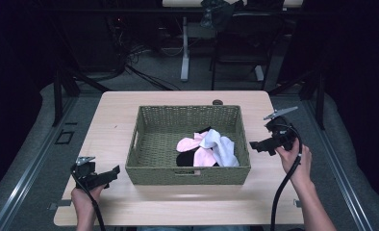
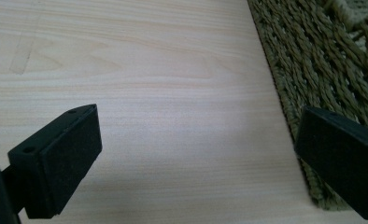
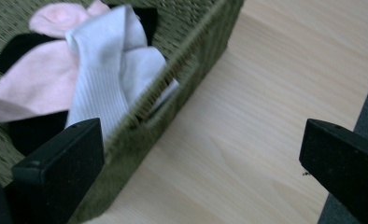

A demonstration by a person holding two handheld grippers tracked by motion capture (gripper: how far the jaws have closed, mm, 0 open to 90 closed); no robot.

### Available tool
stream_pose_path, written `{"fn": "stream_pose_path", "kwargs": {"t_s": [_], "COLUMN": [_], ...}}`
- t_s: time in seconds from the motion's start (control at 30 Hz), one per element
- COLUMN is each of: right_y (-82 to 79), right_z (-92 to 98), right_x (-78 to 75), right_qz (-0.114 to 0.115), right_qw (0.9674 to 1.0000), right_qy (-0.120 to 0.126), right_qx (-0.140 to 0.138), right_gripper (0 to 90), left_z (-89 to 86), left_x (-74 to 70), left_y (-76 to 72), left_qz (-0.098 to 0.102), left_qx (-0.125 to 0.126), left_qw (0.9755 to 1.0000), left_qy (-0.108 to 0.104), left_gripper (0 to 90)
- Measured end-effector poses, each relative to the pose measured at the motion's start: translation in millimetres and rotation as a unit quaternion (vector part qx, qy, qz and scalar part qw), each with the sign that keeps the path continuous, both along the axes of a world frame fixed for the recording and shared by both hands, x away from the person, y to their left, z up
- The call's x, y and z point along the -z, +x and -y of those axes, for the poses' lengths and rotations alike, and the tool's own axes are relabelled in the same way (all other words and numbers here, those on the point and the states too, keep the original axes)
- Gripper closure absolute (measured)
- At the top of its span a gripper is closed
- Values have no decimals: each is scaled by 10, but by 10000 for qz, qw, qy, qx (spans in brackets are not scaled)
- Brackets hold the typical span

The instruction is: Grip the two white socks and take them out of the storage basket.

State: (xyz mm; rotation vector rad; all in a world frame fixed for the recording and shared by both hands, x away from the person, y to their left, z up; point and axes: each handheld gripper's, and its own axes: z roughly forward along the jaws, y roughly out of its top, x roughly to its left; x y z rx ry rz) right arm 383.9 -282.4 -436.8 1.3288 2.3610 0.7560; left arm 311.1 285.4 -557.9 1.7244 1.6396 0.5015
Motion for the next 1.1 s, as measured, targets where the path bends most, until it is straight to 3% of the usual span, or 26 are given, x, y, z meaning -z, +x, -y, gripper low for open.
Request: {"fn": "stream_pose_path", "kwargs": {"t_s": [0.27, 0.47, 0.63, 0.7, 0.77, 0.9, 0.97, 1.07, 1.1], "right_y": [169, 294, 373, 441, 491, 544, 588, 614, 623], "right_z": [-346, -635, -804, -899, -951, -1016, -1059, -1091, -1100], "right_x": [-173, -215, -181, -146, -109, -61, 5, 54, 82], "right_qz": [-14, -318, -576, -837, -1030, -1151, -1265, -1374, -1361], "right_qw": [9993, 9978, 9959, 9935, 9911, 9898, 9885, 9872, 9878], "right_qy": [-62, -186, -153, -15, 99, 25, -10, -149, -102], "right_qx": [-362, -545, -681, -773, -840, -838, -824, -798, -743], "right_gripper": [0, 11, 8, 5, 4, 13, 42, 182, 188], "left_z": [-13, -26, -23, -22, -11, -10, -10, -8, -8], "left_x": [-12, 13, 8, 2, 10, 12, 14, 12, 12], "left_y": [-14, -2, -6, -5, -1, -1, 1, 1, 1], "left_qz": [73, -49, -24, -97, -31, -26, -23, -44, -44], "left_qx": [85, 68, 45, 98, 88, 106, 105, 121, 121], "left_qw": [9999, 9999, 10000, 9999, 9999, 9999, 9999, 9999, 9999], "left_qy": [-41, -109, -78, -67, -69, -72, -79, -75, -75], "left_gripper": [2, 1, 1, 1, 1, 1, 1, 1, 1]}}
